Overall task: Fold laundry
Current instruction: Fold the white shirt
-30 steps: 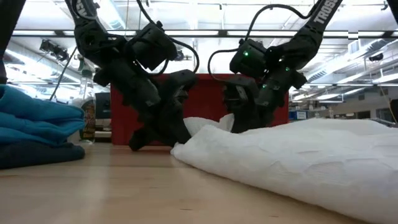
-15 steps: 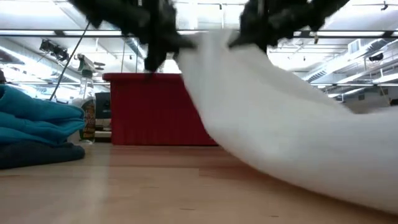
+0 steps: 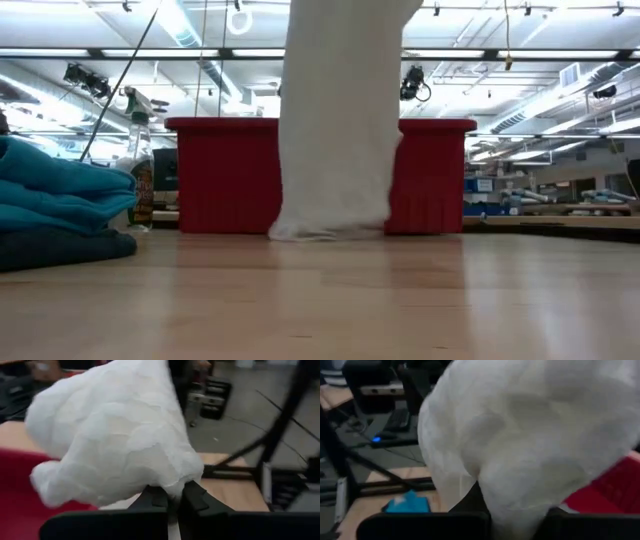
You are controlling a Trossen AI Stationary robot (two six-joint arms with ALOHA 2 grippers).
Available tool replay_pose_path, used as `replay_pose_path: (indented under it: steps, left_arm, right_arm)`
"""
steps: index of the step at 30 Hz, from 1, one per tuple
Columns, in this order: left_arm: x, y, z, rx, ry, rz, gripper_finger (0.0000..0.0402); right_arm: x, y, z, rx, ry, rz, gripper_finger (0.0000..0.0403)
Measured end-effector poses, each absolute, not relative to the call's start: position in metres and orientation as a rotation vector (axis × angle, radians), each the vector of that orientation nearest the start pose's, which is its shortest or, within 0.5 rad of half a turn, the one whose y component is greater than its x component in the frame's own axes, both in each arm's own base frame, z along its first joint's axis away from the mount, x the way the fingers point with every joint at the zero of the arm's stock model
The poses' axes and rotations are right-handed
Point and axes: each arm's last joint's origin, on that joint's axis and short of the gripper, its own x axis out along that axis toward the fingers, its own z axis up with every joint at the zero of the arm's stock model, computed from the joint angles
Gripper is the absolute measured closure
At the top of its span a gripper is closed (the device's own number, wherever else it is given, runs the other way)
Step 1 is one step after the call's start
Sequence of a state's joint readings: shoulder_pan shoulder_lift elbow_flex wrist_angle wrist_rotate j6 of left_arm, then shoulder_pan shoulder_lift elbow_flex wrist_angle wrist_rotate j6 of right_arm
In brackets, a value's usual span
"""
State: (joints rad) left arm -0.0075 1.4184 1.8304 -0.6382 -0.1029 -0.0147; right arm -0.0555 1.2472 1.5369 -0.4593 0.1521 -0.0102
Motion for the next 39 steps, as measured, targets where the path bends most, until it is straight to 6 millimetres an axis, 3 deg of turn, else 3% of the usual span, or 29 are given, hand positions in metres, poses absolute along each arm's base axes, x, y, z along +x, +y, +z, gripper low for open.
replay_pose_path:
  steps: [3, 5, 8, 13, 16, 19, 22, 25, 30, 34, 37, 39]
  left_arm:
    - [0.29, -0.02, 0.495, 0.017, 0.268, 0.023, 0.0393]
    - [0.305, -0.037, 0.479, 0.013, 0.354, -0.028, 0.0393]
    - [0.33, -0.062, 0.441, -0.027, 0.555, -0.066, 0.0393]
    - [0.363, -0.094, 0.374, -0.193, 0.891, 0.0, 0.0381]
    - [0.37, -0.103, 0.356, -0.348, 0.989, 0.036, 0.0383]
    - [0.37, -0.104, 0.355, -0.425, 0.996, 0.063, 0.0386]
    - [0.37, -0.098, 0.355, -0.447, 0.995, 0.109, 0.0386]
    - [0.376, -0.087, 0.343, -0.397, 1.027, 0.21, 0.0386]
    - [0.392, -0.053, 0.287, -0.32, 1.091, 0.321, 0.0386]
    - [0.399, -0.018, 0.242, -0.391, 1.05, 0.371, 0.0386]
    - [0.397, 0.003, 0.222, -0.463, 1.025, 0.427, 0.0384]
    - [0.395, 0.013, 0.214, -0.476, 1.025, 0.45, 0.0376]
  right_arm:
    - [0.247, 0.001, 0.463, 0.027, 0.255, -0.169, 0.0371]
    - [0.249, 0.014, 0.45, 0.109, 0.349, -0.137, 0.0371]
    - [0.252, 0.036, 0.416, 0.263, 0.551, -0.128, 0.0371]
    - [0.257, 0.078, 0.342, 0.493, 0.767, -0.102, 0.0371]
    - [0.257, 0.098, 0.309, 0.646, 0.799, -0.045, 0.0372]
    - [0.256, 0.107, 0.297, 0.713, 0.762, -0.015, 0.0372]
    - [0.257, 0.099, 0.294, 0.693, 0.751, -0.032, 0.0372]
    - [0.262, 0.082, 0.283, 0.652, 0.768, -0.097, 0.0372]
    - [0.262, 0.049, 0.244, 0.602, 0.804, -0.198, 0.0372]
    - [0.254, 0.019, 0.201, 0.649, 0.797, -0.259, 0.0372]
    - [0.246, 0.0, 0.177, 0.695, 0.741, -0.295, 0.0362]
    - [0.241, -0.011, 0.165, 0.72, 0.719, -0.322, 0.0327]
